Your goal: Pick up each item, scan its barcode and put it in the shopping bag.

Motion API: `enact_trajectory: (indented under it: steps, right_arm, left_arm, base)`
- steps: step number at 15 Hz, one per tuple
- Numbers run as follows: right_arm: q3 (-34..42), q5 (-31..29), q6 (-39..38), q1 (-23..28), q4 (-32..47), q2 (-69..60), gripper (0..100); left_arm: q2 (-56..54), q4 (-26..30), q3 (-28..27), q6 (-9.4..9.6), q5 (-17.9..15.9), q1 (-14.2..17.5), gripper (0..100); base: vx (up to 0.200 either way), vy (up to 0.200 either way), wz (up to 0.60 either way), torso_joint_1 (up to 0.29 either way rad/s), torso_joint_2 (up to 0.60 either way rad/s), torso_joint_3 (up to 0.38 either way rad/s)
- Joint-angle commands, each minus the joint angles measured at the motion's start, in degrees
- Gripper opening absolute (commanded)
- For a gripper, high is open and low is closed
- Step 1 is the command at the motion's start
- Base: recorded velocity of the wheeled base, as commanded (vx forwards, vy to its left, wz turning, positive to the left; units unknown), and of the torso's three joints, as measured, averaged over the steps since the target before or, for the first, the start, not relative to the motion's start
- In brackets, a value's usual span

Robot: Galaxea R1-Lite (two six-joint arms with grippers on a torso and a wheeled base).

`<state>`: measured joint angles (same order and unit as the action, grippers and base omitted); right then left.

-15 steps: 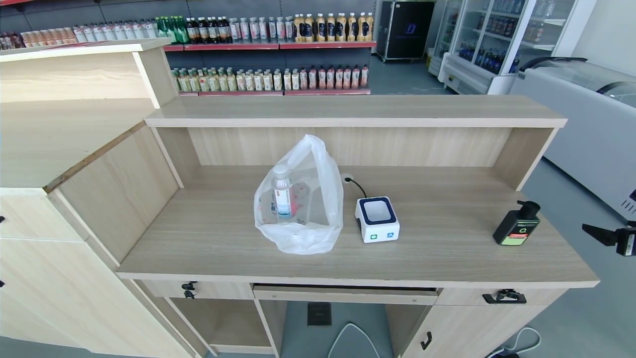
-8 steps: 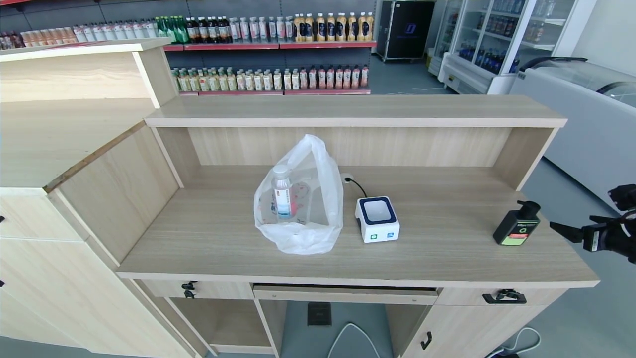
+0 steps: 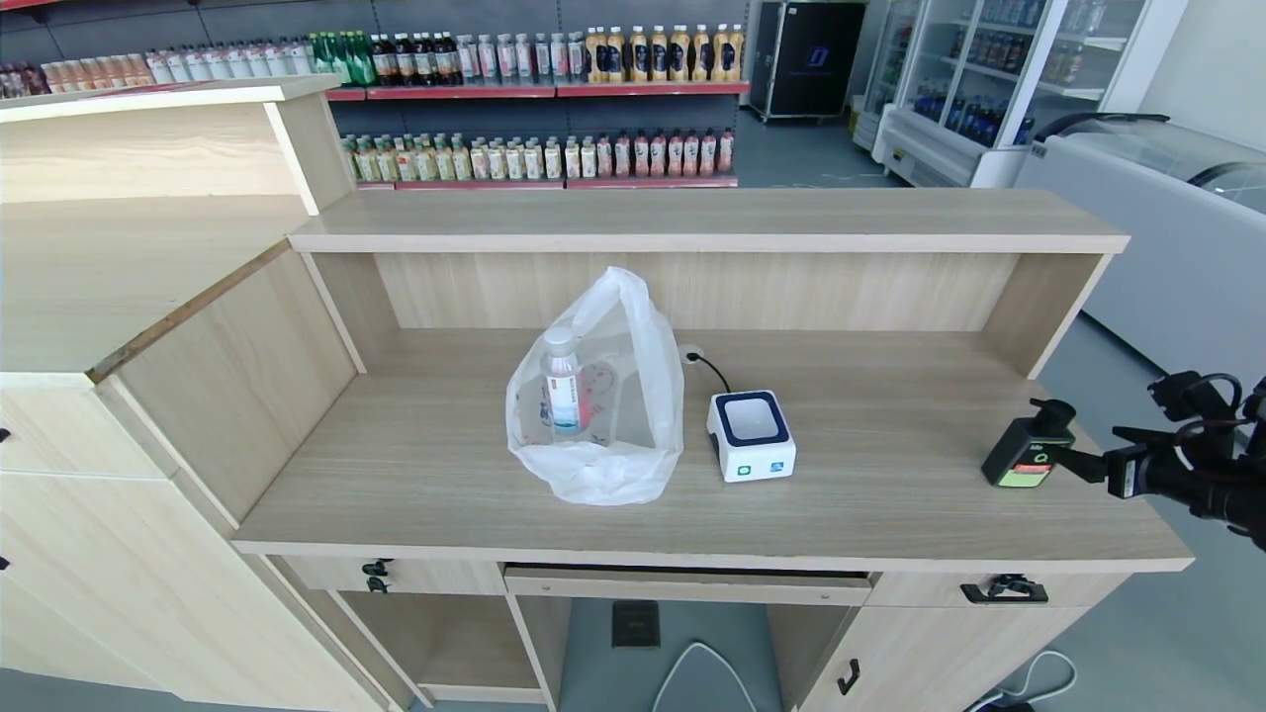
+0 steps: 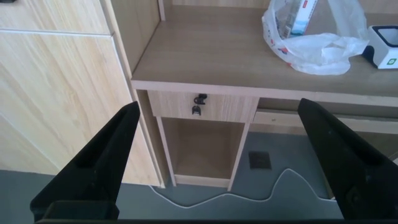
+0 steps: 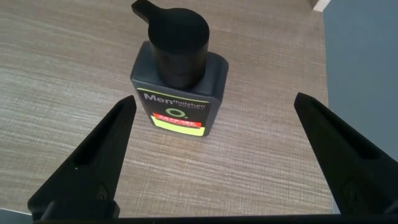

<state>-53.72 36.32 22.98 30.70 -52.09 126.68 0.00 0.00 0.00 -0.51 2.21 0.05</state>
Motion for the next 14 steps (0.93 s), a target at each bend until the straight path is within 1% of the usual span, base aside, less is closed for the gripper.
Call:
enact_trajectory:
  steps: [1,6,11,14]
  right_arm:
    - [-0.15,0.42,0.22,-0.64,-0.20,1.81,100]
    - [-2.09,2.88,0.31,-2.04,-1.70,4.27,100]
    - [-4.81,2.97,0.22,-4.15,-1.96,7.08,100]
    - [-6.48,2.88,0.22,-5.73,-3.46,9.02,100]
  left_arm:
    - [0.00,0.00,0.00,-0.02,-0.01,0.04,100]
    - [0.00,0.00,0.00,-0.02,-0.01,0.04,100]
    - [0.00,0.00,0.00,-0.02,-0.01,0.04,100]
    - [0.00,0.00,0.00,-0.02,-0.01,0.04,100]
  base:
    - [0.000,0.000,0.00,0.000,0.00,0.000]
    - [0.000,0.000,0.00,0.000,0.00,0.000]
    - [0.000,0.000,0.00,0.000,0.00,0.000]
    - [0.000,0.000,0.00,0.000,0.00,0.000]
